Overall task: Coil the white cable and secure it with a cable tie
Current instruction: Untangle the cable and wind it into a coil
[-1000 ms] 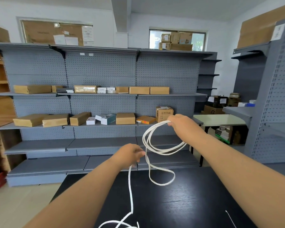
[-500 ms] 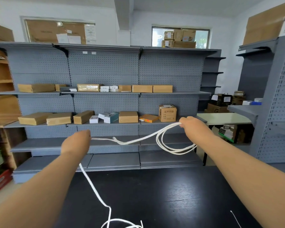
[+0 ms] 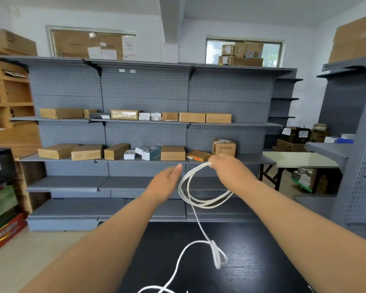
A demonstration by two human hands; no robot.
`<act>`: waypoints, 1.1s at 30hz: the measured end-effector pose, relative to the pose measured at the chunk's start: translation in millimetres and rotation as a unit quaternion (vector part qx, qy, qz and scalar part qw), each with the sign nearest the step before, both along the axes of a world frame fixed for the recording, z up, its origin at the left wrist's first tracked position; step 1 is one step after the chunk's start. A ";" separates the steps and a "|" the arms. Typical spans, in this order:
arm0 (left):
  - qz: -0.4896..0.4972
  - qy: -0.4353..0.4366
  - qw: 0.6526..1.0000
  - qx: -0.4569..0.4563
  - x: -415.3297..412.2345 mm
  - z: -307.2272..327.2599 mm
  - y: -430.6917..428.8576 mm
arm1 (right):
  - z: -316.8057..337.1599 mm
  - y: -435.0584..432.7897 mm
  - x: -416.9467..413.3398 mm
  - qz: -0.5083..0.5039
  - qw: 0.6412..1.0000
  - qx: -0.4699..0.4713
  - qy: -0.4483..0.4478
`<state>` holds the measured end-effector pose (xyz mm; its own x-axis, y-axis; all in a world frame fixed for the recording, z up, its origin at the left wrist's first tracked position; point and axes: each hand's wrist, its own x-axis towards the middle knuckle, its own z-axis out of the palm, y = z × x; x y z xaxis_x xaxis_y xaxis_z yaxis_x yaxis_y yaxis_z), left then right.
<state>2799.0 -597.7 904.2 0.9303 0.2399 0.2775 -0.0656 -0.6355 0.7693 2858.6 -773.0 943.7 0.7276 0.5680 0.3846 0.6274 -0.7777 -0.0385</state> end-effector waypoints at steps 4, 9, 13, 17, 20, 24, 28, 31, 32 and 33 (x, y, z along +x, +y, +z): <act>-0.095 0.056 0.965 -0.237 5.7 -3.1 -13.9 | 0.3 -4.2 3.6 0.034 0.999 0.004 -0.028; -0.179 0.143 0.939 -0.257 11.0 -7.4 -8.8 | 0.4 -22.2 14.7 0.039 0.998 -0.016 -0.043; -0.160 0.127 0.956 -0.209 19.7 -1.6 -13.3 | -3.3 -35.2 20.8 0.034 0.998 -0.023 -0.047; -0.111 0.097 0.985 -0.091 20.9 14.7 -16.3 | -3.9 -49.8 26.4 0.024 0.996 -0.059 -0.067; -0.116 0.047 0.988 -0.092 27.8 23.3 -21.1 | -2.1 -56.8 32.9 0.017 0.995 -0.070 -0.069; -0.038 -0.061 0.990 -0.120 44.0 19.3 -41.7 | -2.0 -60.0 48.7 -0.006 0.998 0.001 -0.067; 0.024 -0.164 0.974 -0.152 59.7 10.4 -66.6 | 2.9 -61.9 63.6 -0.015 0.995 0.086 -0.055; 0.028 -0.185 0.965 -0.185 70.0 12.0 -79.5 | 10.5 -64.7 69.9 -0.024 0.991 0.121 -0.048; 0.022 -0.187 0.963 -0.193 73.2 12.8 -83.2 | 12.5 -64.9 72.0 -0.025 0.990 0.134 -0.042; 0.016 -0.189 0.961 -0.200 76.0 14.0 -87.0 | 14.3 -65.0 73.9 -0.025 0.988 0.150 -0.035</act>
